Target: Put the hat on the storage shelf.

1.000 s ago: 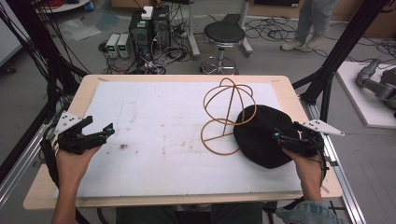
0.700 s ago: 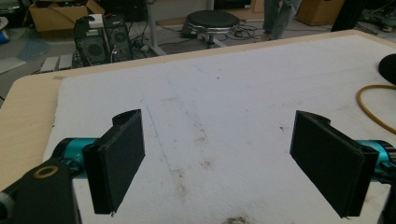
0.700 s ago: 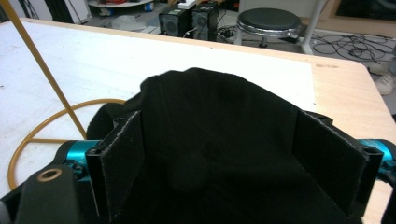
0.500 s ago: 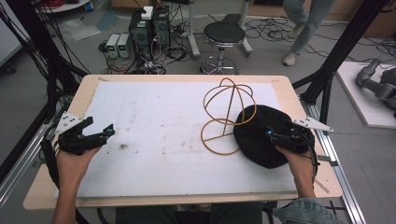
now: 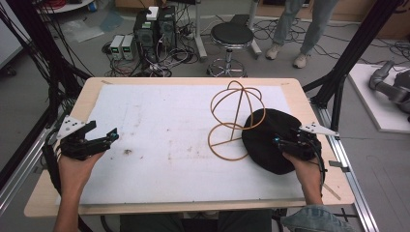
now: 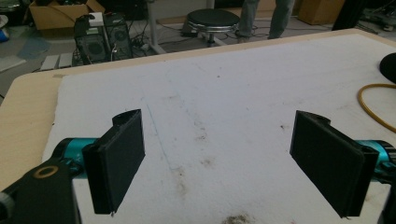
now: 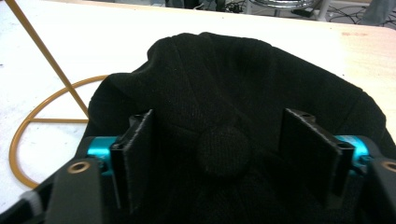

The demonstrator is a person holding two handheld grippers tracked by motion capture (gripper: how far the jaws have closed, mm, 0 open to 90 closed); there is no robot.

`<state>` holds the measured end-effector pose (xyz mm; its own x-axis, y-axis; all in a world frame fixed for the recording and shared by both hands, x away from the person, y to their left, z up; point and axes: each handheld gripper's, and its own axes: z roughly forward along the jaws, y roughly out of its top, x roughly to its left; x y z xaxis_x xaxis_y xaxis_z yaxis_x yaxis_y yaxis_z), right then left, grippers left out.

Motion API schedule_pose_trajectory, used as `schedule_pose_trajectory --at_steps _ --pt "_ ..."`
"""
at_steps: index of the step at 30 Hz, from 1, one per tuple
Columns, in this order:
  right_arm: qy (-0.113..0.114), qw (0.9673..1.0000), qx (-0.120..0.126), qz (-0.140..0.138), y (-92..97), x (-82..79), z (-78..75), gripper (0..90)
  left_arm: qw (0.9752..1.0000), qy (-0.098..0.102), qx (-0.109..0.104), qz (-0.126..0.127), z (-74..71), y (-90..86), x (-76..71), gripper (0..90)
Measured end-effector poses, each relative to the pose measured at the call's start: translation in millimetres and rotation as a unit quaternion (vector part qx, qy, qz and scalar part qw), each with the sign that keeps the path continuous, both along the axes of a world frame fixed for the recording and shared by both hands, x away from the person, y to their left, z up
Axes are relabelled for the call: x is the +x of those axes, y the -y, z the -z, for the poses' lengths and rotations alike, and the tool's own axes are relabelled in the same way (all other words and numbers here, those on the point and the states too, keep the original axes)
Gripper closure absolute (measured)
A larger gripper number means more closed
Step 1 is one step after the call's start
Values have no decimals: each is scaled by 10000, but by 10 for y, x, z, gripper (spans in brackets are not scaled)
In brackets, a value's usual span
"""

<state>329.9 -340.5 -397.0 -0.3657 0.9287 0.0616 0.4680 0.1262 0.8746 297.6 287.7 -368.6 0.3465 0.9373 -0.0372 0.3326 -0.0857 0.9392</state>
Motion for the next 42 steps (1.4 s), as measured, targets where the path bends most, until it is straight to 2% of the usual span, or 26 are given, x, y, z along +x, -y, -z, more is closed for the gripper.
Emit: schedule_pose_trajectory --at_steps 1,9,14,19,22,26,42 --pt "0 10000 0 0 0 0 0 319 10000 0 0 0 0 0 0 181" --pt "-84 9999 15 64 -3 -10 21 483 10000 6 -3 -11 -2 -6 -4 181" --pt "-55 10000 26 70 -4 -17 27 571 10000 12 4 -16 -4 -8 -4 181" --pt "96 9999 39 134 -10 -45 16 667 10000 14 -9 -22 -6 -13 -7 181" --pt "120 9998 31 160 -16 -60 8 687 10000 14 -18 -36 -7 -20 -10 181" --pt "267 9994 35 206 -16 -75 -5 700 10000 33 -19 -49 -18 -32 -16 182" --pt "540 9980 126 296 -2 -120 -112 708 10000 58 -40 -60 -37 -45 -24 182"
